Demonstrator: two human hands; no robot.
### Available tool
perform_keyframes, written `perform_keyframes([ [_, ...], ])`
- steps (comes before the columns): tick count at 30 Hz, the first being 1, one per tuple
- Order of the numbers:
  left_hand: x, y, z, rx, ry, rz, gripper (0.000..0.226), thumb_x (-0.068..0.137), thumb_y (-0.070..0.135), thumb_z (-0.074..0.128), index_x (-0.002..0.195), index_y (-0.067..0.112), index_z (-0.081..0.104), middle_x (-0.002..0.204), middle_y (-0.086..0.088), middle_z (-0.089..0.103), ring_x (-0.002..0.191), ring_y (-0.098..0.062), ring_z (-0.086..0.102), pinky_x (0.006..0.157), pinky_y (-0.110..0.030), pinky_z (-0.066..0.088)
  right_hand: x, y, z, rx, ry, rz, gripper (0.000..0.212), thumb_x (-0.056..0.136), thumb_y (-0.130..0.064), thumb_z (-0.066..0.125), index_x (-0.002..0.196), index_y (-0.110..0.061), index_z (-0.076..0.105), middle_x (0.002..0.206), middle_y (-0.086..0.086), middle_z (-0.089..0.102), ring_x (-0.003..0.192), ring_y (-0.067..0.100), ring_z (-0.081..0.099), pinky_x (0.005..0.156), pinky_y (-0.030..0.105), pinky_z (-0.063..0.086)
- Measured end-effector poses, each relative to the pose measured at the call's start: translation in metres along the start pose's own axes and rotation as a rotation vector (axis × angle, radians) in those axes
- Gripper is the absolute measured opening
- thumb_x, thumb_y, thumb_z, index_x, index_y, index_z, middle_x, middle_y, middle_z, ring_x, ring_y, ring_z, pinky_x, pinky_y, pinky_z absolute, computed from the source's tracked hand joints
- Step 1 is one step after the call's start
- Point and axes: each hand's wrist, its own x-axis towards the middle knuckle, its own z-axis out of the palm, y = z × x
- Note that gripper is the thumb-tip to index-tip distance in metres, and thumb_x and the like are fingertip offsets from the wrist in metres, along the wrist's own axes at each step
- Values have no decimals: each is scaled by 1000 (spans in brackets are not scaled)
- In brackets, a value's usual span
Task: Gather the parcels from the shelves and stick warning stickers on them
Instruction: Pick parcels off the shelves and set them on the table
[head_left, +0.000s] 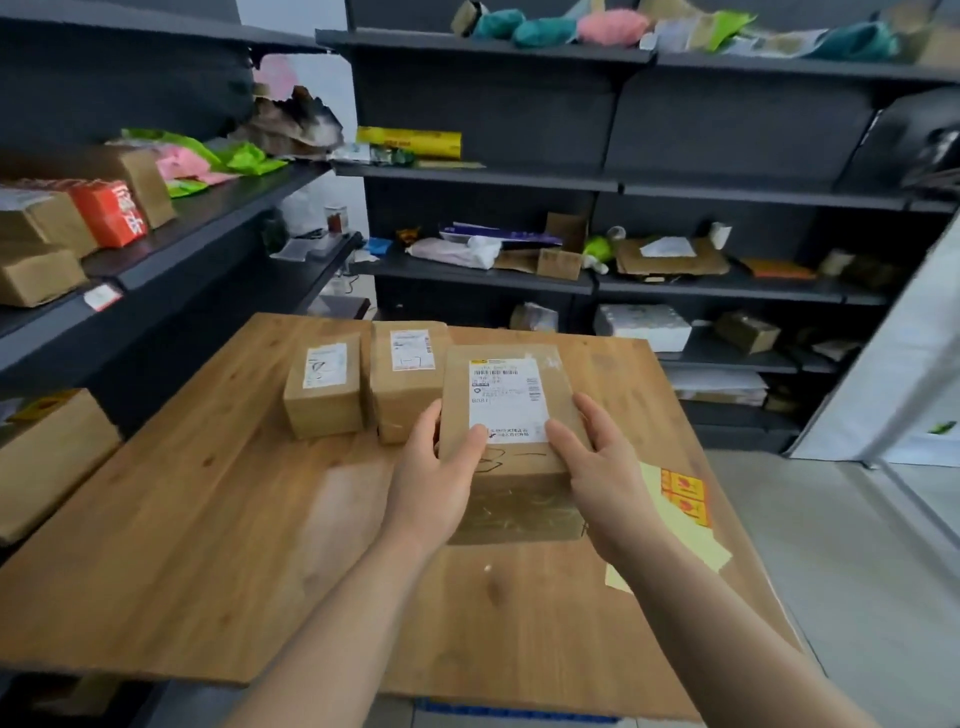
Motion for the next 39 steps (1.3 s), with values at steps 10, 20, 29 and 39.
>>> perform_keyframes([
  [10, 148, 2, 82, 9, -247, 18, 45, 95, 38, 53, 139, 37, 43, 119, 26, 58, 107, 5, 55, 92, -25, 47, 134, 6, -37, -1, 236, 5, 54, 94, -31, 57, 144, -29, 37, 132, -14, 48, 120, 12, 49, 104, 39, 43],
  [20, 242, -28, 173, 123, -317, -18, 43, 90, 45, 56, 132, 37, 50, 128, 12, 55, 111, -2, 53, 93, -25, 45, 244, 39, -84, -55, 252, 66, 58, 93, -33, 58, 146, -30, 34, 137, -9, 48, 117, 14, 52, 98, 40, 49],
  [29, 297, -81, 231, 378, -182, -145, 80, 77, 62, 59, 145, 24, 39, 139, 8, 52, 122, -15, 53, 101, -42, 46, 335, 103, -102, -96, 78, 130, 60, 91, -34, 61, 145, -30, 36, 139, -11, 50, 123, 10, 51, 101, 39, 47],
  [39, 312, -119, 242, 508, -49, -217, 67, 84, 43, 67, 142, 18, 44, 131, 2, 59, 120, -18, 54, 100, -38, 45, 368, 156, -92, -80, -60, 220, 62, 94, -34, 57, 149, -26, 30, 146, -11, 42, 130, 9, 43, 108, 33, 40],
])
